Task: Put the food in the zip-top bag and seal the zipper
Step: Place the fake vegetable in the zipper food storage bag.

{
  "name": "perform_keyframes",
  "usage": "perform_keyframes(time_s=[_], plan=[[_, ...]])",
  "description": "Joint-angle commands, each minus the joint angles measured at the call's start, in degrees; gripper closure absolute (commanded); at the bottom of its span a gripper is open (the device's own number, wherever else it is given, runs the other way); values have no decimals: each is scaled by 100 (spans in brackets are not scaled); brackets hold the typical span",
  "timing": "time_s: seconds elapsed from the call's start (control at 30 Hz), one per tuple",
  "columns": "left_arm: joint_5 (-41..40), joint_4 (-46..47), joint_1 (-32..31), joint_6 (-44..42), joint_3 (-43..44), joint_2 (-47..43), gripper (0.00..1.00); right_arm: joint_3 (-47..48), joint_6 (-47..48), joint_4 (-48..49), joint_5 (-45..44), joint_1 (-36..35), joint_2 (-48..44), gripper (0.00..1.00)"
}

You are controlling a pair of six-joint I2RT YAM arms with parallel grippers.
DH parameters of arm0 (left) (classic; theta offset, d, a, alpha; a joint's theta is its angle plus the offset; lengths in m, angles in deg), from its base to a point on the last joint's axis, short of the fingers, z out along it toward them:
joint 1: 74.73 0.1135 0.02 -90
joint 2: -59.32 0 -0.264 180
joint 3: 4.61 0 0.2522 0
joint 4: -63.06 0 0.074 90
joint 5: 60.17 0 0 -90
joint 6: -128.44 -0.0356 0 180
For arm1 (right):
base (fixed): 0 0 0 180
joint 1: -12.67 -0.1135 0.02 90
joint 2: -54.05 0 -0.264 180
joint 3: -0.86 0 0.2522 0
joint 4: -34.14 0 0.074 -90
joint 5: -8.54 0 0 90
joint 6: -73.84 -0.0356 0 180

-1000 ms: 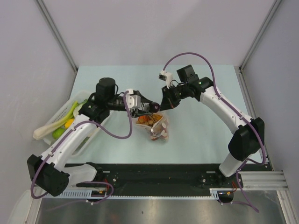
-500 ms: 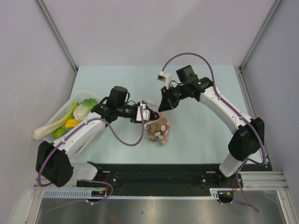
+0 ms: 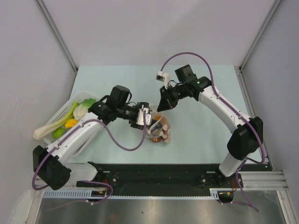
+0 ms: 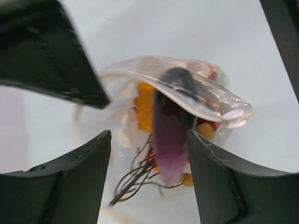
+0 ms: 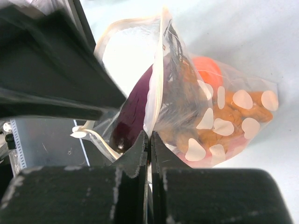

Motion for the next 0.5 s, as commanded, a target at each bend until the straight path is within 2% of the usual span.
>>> perform_keyframes(time_s=[0.0, 0.1, 0.13, 0.23, 0.3, 0.43, 0.47], plan=[[109, -695, 307, -147, 864, -384, 30, 315, 108, 51, 145, 9, 1, 100], [232, -1959, 580, -989, 1094, -341, 32, 307, 126, 43, 145, 9, -25, 100], [180, -2581, 616, -1505, 1085, -314, 33, 315, 126, 43, 145, 9, -34, 100], [-154, -3541, 660, -2353, 901, -235, 37, 307, 135, 52, 145, 18, -42, 100], [-321, -3615, 660, -2494, 647, -200, 37, 307, 143, 60, 154, 9, -51, 100], [-514, -3090, 651, -2468, 242, -130, 36, 298, 144, 60, 163, -9, -69, 100], [-532, -2992, 660, -2477, 137, -103, 39, 298, 152, 34, 171, -9, -86, 100]])
